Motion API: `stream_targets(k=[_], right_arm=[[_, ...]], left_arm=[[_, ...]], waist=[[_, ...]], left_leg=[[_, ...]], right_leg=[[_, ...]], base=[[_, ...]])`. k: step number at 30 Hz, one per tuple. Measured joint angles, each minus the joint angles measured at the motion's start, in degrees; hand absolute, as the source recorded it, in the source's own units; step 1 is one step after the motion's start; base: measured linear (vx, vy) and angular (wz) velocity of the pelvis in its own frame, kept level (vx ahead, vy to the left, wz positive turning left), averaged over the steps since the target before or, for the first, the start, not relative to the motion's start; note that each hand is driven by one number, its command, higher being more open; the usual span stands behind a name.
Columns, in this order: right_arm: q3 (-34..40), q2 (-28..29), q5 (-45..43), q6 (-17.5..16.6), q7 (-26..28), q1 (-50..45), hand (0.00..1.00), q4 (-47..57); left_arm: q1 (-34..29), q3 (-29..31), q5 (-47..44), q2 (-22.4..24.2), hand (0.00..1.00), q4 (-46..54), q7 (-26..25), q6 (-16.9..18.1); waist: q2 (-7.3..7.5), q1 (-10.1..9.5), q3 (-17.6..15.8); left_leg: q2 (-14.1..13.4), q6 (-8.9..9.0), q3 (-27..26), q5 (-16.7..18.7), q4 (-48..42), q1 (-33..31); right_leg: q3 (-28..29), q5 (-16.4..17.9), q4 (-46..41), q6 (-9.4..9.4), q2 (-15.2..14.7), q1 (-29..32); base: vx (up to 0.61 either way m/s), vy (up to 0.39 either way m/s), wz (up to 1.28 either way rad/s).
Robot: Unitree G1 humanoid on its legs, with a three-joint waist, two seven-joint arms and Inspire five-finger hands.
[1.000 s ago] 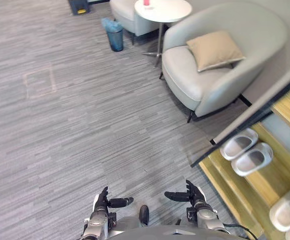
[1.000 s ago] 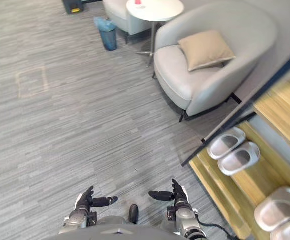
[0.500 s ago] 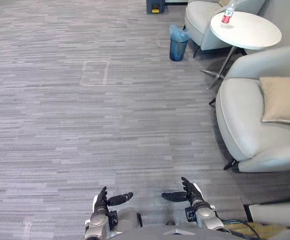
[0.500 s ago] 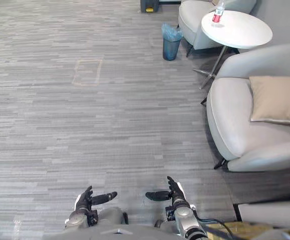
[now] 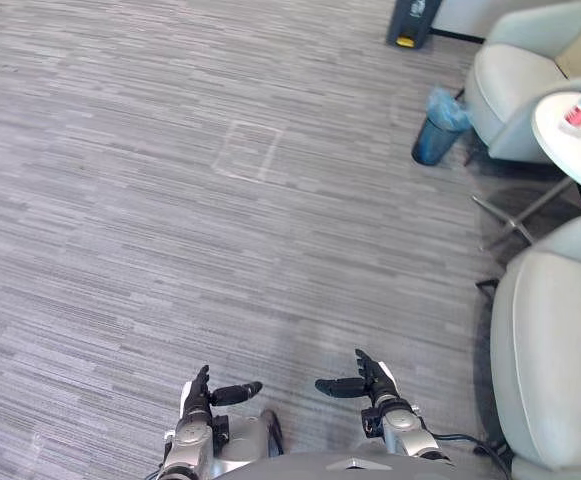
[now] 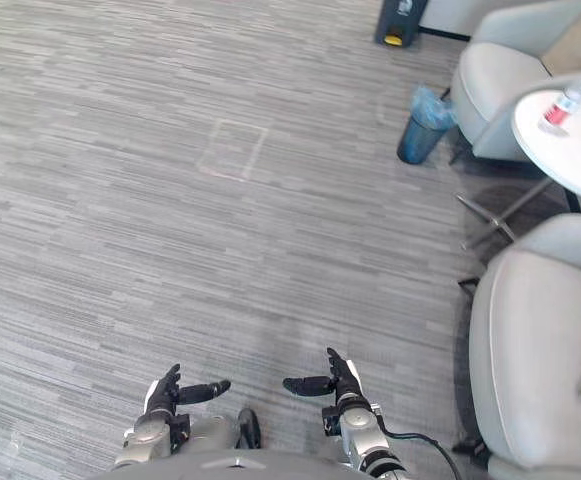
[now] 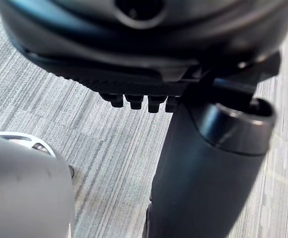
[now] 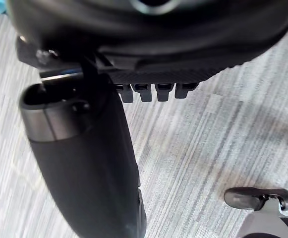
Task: Organize the slippers on the shoe rack
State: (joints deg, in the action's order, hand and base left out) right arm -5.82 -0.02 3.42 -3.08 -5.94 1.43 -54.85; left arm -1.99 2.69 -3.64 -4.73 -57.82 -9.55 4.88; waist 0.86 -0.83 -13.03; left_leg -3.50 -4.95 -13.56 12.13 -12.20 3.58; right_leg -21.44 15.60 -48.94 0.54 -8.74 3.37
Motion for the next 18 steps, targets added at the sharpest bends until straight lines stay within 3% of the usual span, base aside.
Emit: stream_targets(k=[1, 2, 3, 4, 5, 6, 7, 8, 9, 10, 12, 13, 14, 15, 17, 18], right_arm=[[0.0, -0.1, 0.0, 0.0, 0.0, 0.0, 1.00, 0.0], [-0.2, -0.5, 0.0, -0.1, 0.2, 0.4, 1.00, 0.8], [-0.2, -0.6, -0.1, -0.1, 0.2, 0.7, 1.00, 1.6], [-0.1, -0.6, -0.1, -0.3, 0.2, 0.6, 1.00, 1.8], [-0.2, -0.5, -0.2, -0.6, 0.2, 0.1, 1.00, 1.8], [0.2, -1.0, -0.1, -0.5, 0.2, 0.3, 1.00, 1.3], [0.1, -1.1, -0.1, -0.5, 0.1, 0.3, 1.00, 1.3], [0.2, -1.5, -0.1, -0.5, -0.4, 0.3, 1.00, 1.4], [0.9, -1.4, -0.1, 0.0, -0.5, 0.0, 1.00, 1.7], [1.3, -1.3, -0.1, 0.2, -0.7, -0.2, 1.00, 2.0], [1.2, -1.3, -0.1, 0.5, -0.8, -2.3, 1.00, 4.0], [1.2, -1.1, -0.1, 0.5, -0.9, -2.8, 1.00, 4.6], [1.2, -0.3, -0.1, 0.5, -1.0, -3.4, 1.00, 5.2], [1.3, 0.0, -0.1, 0.5, -1.1, -3.5, 1.00, 5.2], [1.4, 0.4, -0.2, 0.4, -1.1, -3.1, 1.00, 5.2], [1.4, 0.4, -0.2, 0.4, -1.1, -2.5, 1.00, 5.0]], left_arm=[[0.0, -0.1, 0.0, 0.1, 1.00, 0.0, 0.0, 0.0], [0.3, -0.2, 0.8, 0.4, 1.00, -0.3, 0.1, 0.0], [0.5, -0.3, 1.1, 0.6, 1.00, -1.1, 0.1, 0.0], [0.6, -0.3, 1.4, 0.4, 1.00, -1.1, 0.3, 0.0], [0.8, -0.7, 2.0, -0.1, 1.00, -1.2, 0.6, 0.1], [1.2, -1.2, 2.3, 0.1, 1.00, -1.8, 0.9, 0.1], [1.1, -1.2, 2.3, 0.1, 1.00, -1.7, 1.1, 0.1], [0.7, -1.1, 2.9, 0.7, 1.00, -1.4, 1.3, 0.3], [0.4, -0.7, 3.3, 0.8, 1.00, -1.4, 1.4, 0.2], [0.4, 0.6, 3.4, 1.1, 1.00, -1.0, 1.5, 0.2], [0.0, 4.1, 3.5, 2.0, 1.00, 1.3, 1.4, 0.1], [-0.4, 5.5, 3.3, 2.4, 1.00, 2.5, 1.3, 0.1], [-1.2, 7.0, 3.1, 2.8, 1.00, 4.2, 0.9, 0.2], [-1.0, 7.2, 3.1, 2.7, 1.00, 4.3, 0.8, 0.2], [-0.7, 6.8, 3.2, 2.3, 1.00, 4.8, 1.1, 0.5], [-0.2, 6.6, 3.3, 2.2, 1.00, 4.8, 1.1, 0.8]], waist=[[-0.20, 0.15, -0.1], [-1.19, 0.94, -0.7], [-0.87, 1.41, -0.7], [-0.14, 1.74, -0.6], [1.17, 1.99, -0.5], [-0.43, 0.98, -0.5], [-0.56, 0.79, -0.4], [-0.89, 0.92, -0.4], [-1.28, 1.40, -0.2], [-1.28, 1.45, -0.2], [-1.63, 0.96, -0.2], [-1.82, 0.50, -0.1], [-1.81, -0.47, 0.0], [-1.48, -0.83, 0.2], [-0.33, -1.63, 0.4], [-0.16, -1.78, 0.2]], left_leg=[[-0.3, 0.17, 0.3, -0.1, 0.3, 0.5], [-2.0, 0.90, 2.8, -0.3, 2.2, 3.1], [-2.4, 2.37, 5.1, -0.1, 3.0, 3.7], [-2.3, 3.63, 6.3, 0.2, 3.2, 4.1], [-1.5, 5.62, 8.2, 1.0, 3.6, 4.6], [-3.7, 7.09, 10.8, 1.8, 4.2, 5.6], [-3.9, 7.08, 11.0, 1.7, 4.1, 5.5], [-4.5, 7.74, 13.1, 1.6, 3.5, 5.7], [-5.2, 8.09, 14.3, 1.7, 1.0, 5.0], [-5.9, 10.46, 14.7, 2.3, -5.1, 2.6], [-8.3, 17.25, 15.1, 3.1, -26.8, -6.0], [-9.7, 17.33, 13.3, 3.3, -33.2, -8.3], [-12.6, 15.89, 7.9, 4.1, -40.1, -11.8], [-13.2, 14.68, 5.3, 4.8, -40.4, -13.0], [-12.7, 11.62, 0.1, 6.4, -33.6, -16.6], [-11.6, 11.22, -0.6, 6.1, -28.1, -18.2]], right_leg=[[0.2, 0.4, 0.8, 0.01, 0.5, 0.7], [1.9, 0.8, 11.7, -0.40, 3.4, 6.5], [4.4, -1.4, 20.7, -2.52, 4.3, 9.0], [6.1, -3.9, 26.1, -3.59, 4.5, 9.5], [7.8, -11.8, 31.3, -4.02, 4.2, 9.2], [6.9, -11.7, 30.3, -1.23, 5.6, 7.8], [6.8, -10.9, 29.7, -1.21, 5.7, 8.0], [5.1, -5.8, 25.6, -0.38, 5.1, 8.5], [2.6, -3.2, 25.0, 0.07, 4.9, 6.9], [0.7, -2.0, 25.7, 0.11, 4.9, 4.9], [-2.5, -0.9, 29.0, 0.84, 6.5, -0.9], [-3.1, -0.8, 30.4, 1.07, 7.4, -2.9], [-3.6, -0.6, 33.1, 1.32, 8.7, -6.8], [-3.6, -0.6, 34.4, 1.31, 8.7, -8.3], [-3.3, -1.0, 38.0, 0.77, 8.3, -11.5], [-3.1, -1.0, 39.2, 0.62, 7.8, -12.7]], base=[[0.44, -0.232, 0.92], [0.44, -0.268, 0.90], [0.37, -0.252, 1.09], [0.31, -0.235, 0.99], [0.39, -0.324, 0.90], [0.38, -0.332, 0.66], [0.43, -0.416, 0.60], [0.34, -0.357, 0.74], [0.42, -0.406, 1.05], [0.37, -0.309, 1.09], [0.35, -0.214, 0.80], [0.39, -0.181, 0.37], [0.30, -0.117, 0.12], [0.37, -0.114, 0.07], [0.42, -0.029, -0.04], [0.48, 0.086, -0.08]])
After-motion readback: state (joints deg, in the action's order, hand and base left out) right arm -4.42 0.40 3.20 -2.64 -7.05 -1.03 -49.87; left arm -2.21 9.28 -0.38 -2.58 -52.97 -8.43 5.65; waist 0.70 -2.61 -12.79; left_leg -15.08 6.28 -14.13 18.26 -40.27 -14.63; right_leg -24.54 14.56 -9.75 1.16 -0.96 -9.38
